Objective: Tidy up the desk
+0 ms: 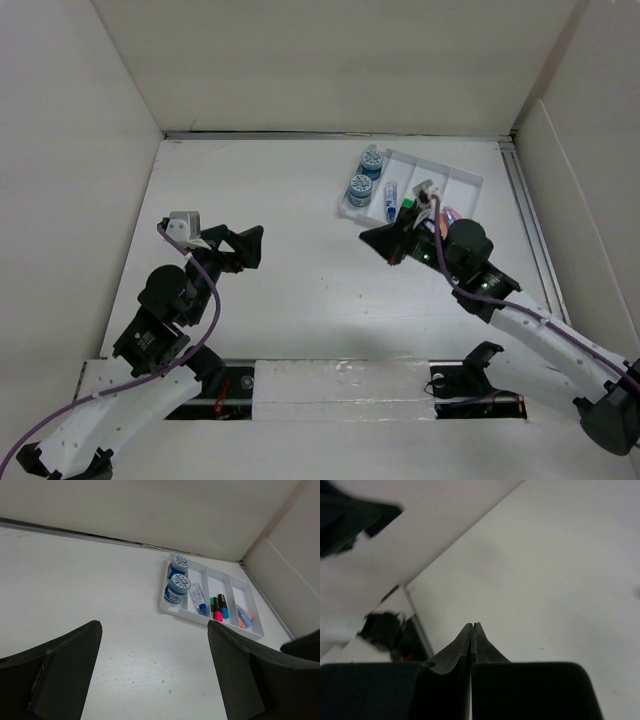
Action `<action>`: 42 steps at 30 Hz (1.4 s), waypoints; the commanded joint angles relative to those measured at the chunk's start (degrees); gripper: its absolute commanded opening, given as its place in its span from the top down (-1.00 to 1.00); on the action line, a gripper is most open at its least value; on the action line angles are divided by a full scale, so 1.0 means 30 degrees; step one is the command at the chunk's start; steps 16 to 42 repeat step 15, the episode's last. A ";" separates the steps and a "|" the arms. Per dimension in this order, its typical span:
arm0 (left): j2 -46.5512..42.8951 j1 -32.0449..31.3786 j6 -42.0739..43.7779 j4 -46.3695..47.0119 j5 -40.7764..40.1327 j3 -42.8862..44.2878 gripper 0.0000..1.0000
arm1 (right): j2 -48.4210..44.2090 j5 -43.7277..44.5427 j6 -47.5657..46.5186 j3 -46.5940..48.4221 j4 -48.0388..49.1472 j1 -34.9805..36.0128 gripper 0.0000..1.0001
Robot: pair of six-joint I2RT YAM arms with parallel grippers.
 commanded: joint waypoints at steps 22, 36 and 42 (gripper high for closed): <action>-0.0099 0.0067 0.0163 0.0667 0.0137 0.0316 -0.67 | 0.2958 -0.0597 -0.2917 0.1502 -0.0049 0.6024 0.26; -0.0099 0.0067 0.0163 0.0667 0.0137 0.0316 -0.67 | 0.2958 -0.0597 -0.2917 0.1502 -0.0049 0.6024 0.26; -0.0099 0.0067 0.0163 0.0667 0.0137 0.0316 -0.67 | 0.2958 -0.0597 -0.2917 0.1502 -0.0049 0.6024 0.26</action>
